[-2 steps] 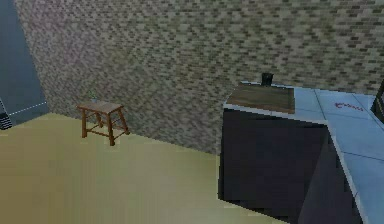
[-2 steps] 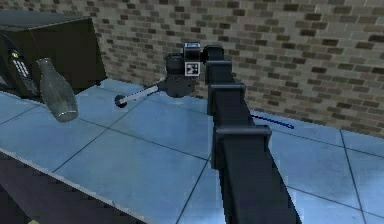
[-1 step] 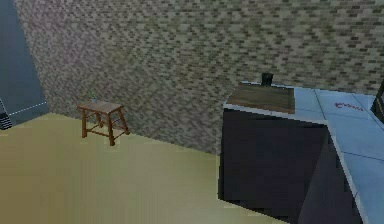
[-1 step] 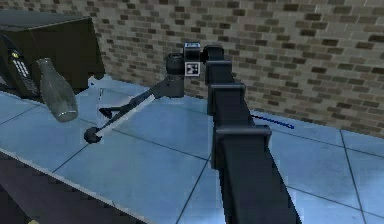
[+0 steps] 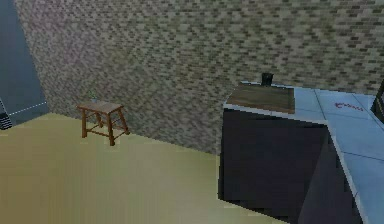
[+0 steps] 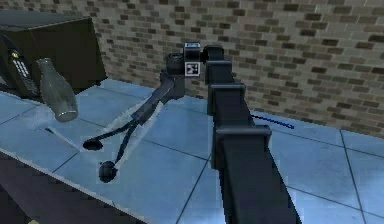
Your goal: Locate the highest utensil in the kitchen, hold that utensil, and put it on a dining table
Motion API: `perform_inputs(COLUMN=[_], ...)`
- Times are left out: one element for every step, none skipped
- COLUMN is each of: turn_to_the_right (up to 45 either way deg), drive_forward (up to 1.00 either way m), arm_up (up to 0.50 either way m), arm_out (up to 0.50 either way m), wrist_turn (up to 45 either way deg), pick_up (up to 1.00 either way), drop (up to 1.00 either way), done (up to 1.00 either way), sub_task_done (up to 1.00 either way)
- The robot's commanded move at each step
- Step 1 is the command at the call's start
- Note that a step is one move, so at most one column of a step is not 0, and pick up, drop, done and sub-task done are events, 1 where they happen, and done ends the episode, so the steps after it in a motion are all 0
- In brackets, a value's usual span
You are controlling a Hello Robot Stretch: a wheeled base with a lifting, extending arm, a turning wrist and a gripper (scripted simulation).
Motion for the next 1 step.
perform_inputs(turn_to_the_right=[0.0], drive_forward=[0.00], arm_up=[0.00], arm_out=[-0.32], wrist_turn=[0.0], pick_up=[0.00], drop=[0.00], done=[0.00], sub_task_done=[0.00])
